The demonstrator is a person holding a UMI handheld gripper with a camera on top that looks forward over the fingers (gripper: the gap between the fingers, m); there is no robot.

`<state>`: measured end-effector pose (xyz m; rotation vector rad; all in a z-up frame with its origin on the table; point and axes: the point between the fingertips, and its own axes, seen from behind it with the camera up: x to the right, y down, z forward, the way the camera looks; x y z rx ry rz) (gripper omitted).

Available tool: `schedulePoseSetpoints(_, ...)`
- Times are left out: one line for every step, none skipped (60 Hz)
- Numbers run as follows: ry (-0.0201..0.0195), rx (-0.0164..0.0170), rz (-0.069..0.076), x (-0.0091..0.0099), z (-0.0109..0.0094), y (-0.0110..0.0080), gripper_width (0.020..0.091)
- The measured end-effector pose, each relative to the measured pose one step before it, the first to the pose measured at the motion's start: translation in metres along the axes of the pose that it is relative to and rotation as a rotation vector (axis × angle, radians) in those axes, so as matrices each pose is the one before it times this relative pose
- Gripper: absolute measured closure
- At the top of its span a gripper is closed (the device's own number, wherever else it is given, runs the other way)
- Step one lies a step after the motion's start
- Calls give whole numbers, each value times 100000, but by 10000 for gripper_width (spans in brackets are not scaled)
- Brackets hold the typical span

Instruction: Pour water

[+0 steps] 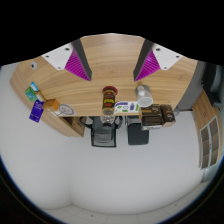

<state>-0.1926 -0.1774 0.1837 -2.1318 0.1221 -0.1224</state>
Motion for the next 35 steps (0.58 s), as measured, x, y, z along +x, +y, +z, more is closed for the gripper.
schedulePoseSetpoints(-6, -209, -67, -148, -1021, 290, 245)
schedulePoseSetpoints(-273, -116, -145, -267, -907, 215, 245)
schedulePoseSetpoints(-407, 20, -181, -277, -940, 234, 244)
schedulePoseSetpoints(-322, -59, -106, -233, -865, 255, 246)
schedulePoseSetpoints(-223, -158, -89, -205, -847, 279, 243)
schedulePoseSetpoints(-203, -171, -186, -199, -827, 253, 245)
schedulePoseSetpoints(-159, -65, -277, -192, -761, 200, 245)
schedulePoseSetpoints(-75, 113, -273, -159, -721, 155, 245)
schedulePoseSetpoints(159, 59, -221, -189, -866, 197, 247)
schedulePoseSetpoints(-6, 107, -205, -136, -661, 142, 243)
schedulePoseSetpoints(-26, 104, -336, -136, -608, 148, 246)
schedulePoseSetpoints(17, 145, -340, -88, -566, 149, 245)
schedulePoseSetpoints(154, 37, -288, -37, -520, 153, 246)
schedulePoseSetpoints(199, -70, -134, -55, -513, 162, 245)
schedulePoseSetpoints(117, -92, -101, -47, -513, 114, 244)
schedulePoseSetpoints(-8, 31, -180, -55, -449, 85, 243)
schedulePoseSetpoints(-76, 172, -206, -57, -403, 31, 243)
schedulePoseSetpoints(7, 180, -147, -51, -399, 27, 243)
schedulePoseSetpoints(61, 168, -121, -27, -373, 28, 244)
schedulePoseSetpoints(-68, 18, -68, -68, -362, 29, 243)
schedulePoseSetpoints(-194, -94, 97, -60, -274, 57, 243)
schedulePoseSetpoints(-186, -119, 184, -49, -263, 82, 242)
schedulePoseSetpoints(-60, -134, 193, 7, -245, 71, 243)
schedulePoseSetpoints(56, -11, 42, -4, -254, 39, 244)
schedulePoseSetpoints(209, 90, -94, 49, -219, 7, 243)
schedulePoseSetpoints(530, 170, -224, 65, -188, -32, 243)
schedulePoseSetpoints(768, 199, -385, 104, -169, -45, 243)
schedulePoseSetpoints(795, 157, -398, 18, 67, -27, 244)
schedulePoseSetpoints(317, 80, -224, 36, -109, -54, 243)
schedulePoseSetpoints(-20, 24, -5, -35, -130, -53, 243)
schedulePoseSetpoints(-187, -37, 234, -77, -126, -11, 244)
schedulePoseSetpoints(-286, -178, 412, -94, -109, -12, 245)
schedulePoseSetpoints(-323, -197, 500, -133, -62, -6, 245)
schedulePoseSetpoints(-239, -90, 433, -103, -82, -1, 246)
schedulePoseSetpoints(-385, 94, 290, 62, 105, -5, 245)
